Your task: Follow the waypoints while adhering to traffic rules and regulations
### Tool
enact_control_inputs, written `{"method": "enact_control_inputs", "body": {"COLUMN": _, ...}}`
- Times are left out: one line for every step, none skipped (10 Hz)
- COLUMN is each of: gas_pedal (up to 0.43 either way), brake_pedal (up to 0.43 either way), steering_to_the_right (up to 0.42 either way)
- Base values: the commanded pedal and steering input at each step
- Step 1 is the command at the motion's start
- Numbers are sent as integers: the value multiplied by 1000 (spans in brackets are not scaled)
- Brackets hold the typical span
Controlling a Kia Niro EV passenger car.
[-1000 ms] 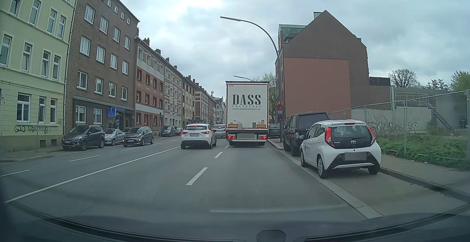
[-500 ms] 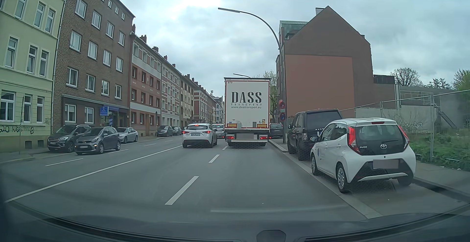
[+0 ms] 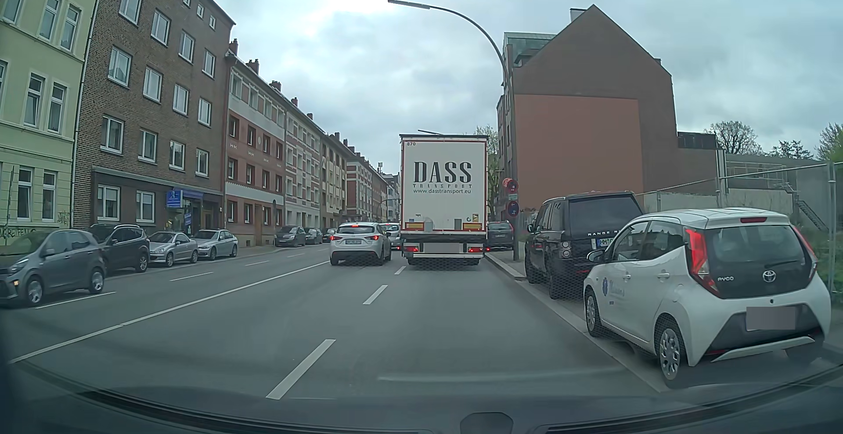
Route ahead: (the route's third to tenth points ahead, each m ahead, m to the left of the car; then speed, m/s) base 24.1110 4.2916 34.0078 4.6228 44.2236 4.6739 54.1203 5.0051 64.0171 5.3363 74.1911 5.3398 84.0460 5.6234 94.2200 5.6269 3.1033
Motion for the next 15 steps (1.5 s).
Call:
{"method": "enact_control_inputs", "body": {"gas_pedal": 20, "brake_pedal": 6, "steering_to_the_right": -5}}
{"method": "enact_control_inputs", "body": {"gas_pedal": 0, "brake_pedal": 6, "steering_to_the_right": -5}}
{"method": "enact_control_inputs", "body": {"gas_pedal": 0, "brake_pedal": 0, "steering_to_the_right": -5}}
{"method": "enact_control_inputs", "body": {"gas_pedal": 0, "brake_pedal": 6, "steering_to_the_right": -6}}
{"method": "enact_control_inputs", "body": {"gas_pedal": 0, "brake_pedal": 0, "steering_to_the_right": -7}}
{"method": "enact_control_inputs", "body": {"gas_pedal": 0, "brake_pedal": 0, "steering_to_the_right": -7}}
{"method": "enact_control_inputs", "body": {"gas_pedal": 0, "brake_pedal": 0, "steering_to_the_right": -8}}
{"method": "enact_control_inputs", "body": {"gas_pedal": 0, "brake_pedal": 0, "steering_to_the_right": -7}}
{"method": "enact_control_inputs", "body": {"gas_pedal": 0, "brake_pedal": 0, "steering_to_the_right": -7}}
{"method": "enact_control_inputs", "body": {"gas_pedal": 0, "brake_pedal": 0, "steering_to_the_right": -8}}
{"method": "enact_control_inputs", "body": {"gas_pedal": 0, "brake_pedal": 6, "steering_to_the_right": -8}}
{"method": "enact_control_inputs", "body": {"gas_pedal": 0, "brake_pedal": 6, "steering_to_the_right": -7}}
{"method": "enact_control_inputs", "body": {"gas_pedal": 0, "brake_pedal": 0, "steering_to_the_right": -8}}
{"method": "enact_control_inputs", "body": {"gas_pedal": 0, "brake_pedal": 0, "steering_to_the_right": -7}}
{"method": "enact_control_inputs", "body": {"gas_pedal": 0, "brake_pedal": 0, "steering_to_the_right": -7}}
